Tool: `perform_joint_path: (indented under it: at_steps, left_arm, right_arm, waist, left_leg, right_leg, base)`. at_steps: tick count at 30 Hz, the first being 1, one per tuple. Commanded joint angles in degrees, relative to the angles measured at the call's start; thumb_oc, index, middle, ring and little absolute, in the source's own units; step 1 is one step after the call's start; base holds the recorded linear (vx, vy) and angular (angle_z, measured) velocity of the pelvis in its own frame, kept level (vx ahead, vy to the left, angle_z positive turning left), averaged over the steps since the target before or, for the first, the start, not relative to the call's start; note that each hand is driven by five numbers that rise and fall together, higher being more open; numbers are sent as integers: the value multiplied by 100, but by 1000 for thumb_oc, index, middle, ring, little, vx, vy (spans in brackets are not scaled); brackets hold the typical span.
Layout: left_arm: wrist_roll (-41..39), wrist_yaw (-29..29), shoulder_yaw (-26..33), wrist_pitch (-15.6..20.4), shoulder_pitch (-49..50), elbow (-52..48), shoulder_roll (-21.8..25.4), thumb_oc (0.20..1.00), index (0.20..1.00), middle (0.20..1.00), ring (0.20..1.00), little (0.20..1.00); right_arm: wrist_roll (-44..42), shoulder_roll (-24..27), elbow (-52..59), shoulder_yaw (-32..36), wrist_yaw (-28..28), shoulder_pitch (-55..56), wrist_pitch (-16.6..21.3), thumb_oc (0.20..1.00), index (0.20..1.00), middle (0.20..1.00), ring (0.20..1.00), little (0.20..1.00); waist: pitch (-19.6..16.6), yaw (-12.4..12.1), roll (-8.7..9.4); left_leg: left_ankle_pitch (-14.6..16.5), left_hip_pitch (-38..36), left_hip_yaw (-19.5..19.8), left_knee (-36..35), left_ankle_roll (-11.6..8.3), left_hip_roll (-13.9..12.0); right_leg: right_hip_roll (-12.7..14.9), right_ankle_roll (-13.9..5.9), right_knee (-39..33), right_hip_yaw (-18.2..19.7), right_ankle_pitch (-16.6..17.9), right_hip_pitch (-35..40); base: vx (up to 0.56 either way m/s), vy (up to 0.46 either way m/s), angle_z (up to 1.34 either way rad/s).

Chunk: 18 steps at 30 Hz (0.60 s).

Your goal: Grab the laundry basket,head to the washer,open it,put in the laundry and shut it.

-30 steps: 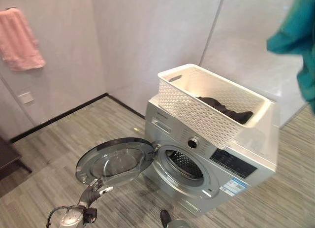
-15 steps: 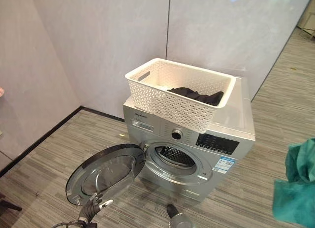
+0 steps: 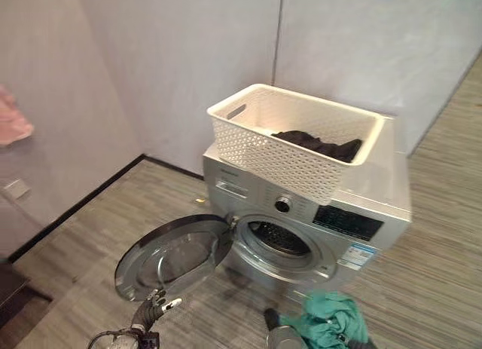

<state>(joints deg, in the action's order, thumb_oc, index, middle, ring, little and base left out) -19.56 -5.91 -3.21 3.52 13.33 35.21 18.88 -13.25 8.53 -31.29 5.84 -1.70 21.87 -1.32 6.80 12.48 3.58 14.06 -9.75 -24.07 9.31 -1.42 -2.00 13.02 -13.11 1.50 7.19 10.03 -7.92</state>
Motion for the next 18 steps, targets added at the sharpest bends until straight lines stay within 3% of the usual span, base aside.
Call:
perform_joint_path:
  at_steps: [1, 9, 18]
  left_arm:
    - [-202, 105, 240, 330, -200, -314, 223, 1000, 1000, 1000, 1000, 1000]
    - [-412, 261, -78, 442, -571, -248, 92, 1000, 1000, 1000, 1000, 1000]
    - [-625, 575, -558, 586, -1158, -536, -54, 1000, 1000, 1000, 1000, 1000]
  right_arm:
    - [-513, 239, 299, 39, -12, -389, 327, 200, 200, 200, 200, 200]
    - [-706, 543, 476, -431, 174, -1127, 517, 200, 200, 200, 200, 200]
    - [-734, 585, 503, -991, 656, -2075, 732, 200, 200, 200, 200, 200]
  waist:
    - [277, -9, 117]
    - [800, -220, -165]
    - [1417, -433, -263]
  left_leg:
    - [104, 8, 660, -500, 616, 375]
    - [106, 748, 883, 54, 562, 405]
    - [-137, 1808, 1156, 481, 429, 227]
  right_leg:
    - [261, -189, 123, -301, 643, -489]
    - [500, -123, 191, -462, 595, -778]
    - [666, 31, 285, -803, 498, -1224]
  base:
    - [-2, 4, 21]
    - [-55, 7, 20]
    - [-130, -53, 26]
